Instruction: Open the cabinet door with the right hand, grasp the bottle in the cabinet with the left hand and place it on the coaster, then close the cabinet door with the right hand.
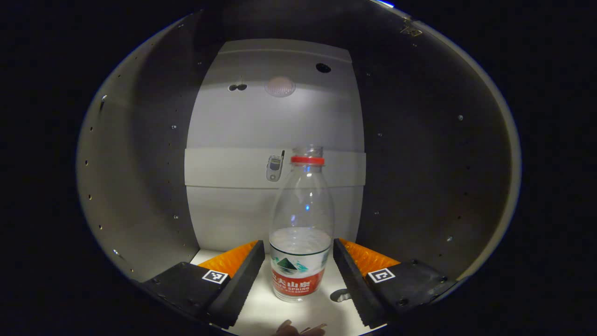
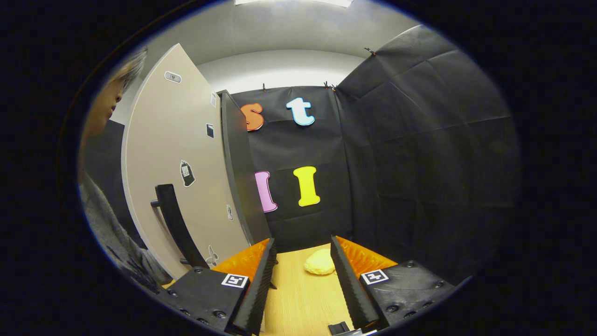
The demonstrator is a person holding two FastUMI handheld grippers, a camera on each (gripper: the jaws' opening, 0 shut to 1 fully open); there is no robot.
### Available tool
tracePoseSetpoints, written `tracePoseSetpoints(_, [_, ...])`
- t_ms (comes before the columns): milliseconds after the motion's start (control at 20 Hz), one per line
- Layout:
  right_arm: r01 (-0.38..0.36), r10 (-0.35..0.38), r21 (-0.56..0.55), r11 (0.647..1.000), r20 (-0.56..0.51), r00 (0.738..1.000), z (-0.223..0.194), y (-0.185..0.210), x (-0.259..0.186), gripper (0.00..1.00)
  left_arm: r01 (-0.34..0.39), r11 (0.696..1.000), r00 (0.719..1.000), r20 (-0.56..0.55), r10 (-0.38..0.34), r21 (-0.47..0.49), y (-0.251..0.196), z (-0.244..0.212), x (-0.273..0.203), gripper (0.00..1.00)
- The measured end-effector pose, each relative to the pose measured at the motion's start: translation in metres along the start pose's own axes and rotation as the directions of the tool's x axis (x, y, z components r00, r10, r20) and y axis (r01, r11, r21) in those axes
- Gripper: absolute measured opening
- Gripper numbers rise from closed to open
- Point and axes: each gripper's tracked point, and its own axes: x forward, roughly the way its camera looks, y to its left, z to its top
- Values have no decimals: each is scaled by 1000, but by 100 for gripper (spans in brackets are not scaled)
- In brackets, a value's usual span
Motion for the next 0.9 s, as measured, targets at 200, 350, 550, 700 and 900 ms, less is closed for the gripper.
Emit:
tracePoseSetpoints(200, [6, -6, 0, 1000, -4, 1000, -3, -2, 1, 73, -9, 1000, 1000, -16, 9, 14, 1, -8, 13, 93])
tracePoseSetpoints(350, [18, -18, -11, 1000, -7, 1000, -3, 1, -6, 73, 21, 1000, 999, -43, -22, -23, -6, -9, -1, 78])
tracePoseSetpoints(550, [17, -17, -20, 1000, 10, 1000, 2, 17, -23, 72, 122, 992, 992, -18, -123, -38, -12, 17, -57, 77])
tracePoseSetpoints(700, [4, -3, -27, 1000, 27, 1000, 6, 37, -40, 73, 186, 982, 983, 13, -186, -26, -4, 43, -109, 77])
tracePoseSetpoints(900, [-15, 17, -60, 998, 34, 999, 4, 72, -66, 72, 237, 970, 970, 47, -240, 61, 14, 74, -186, 77])
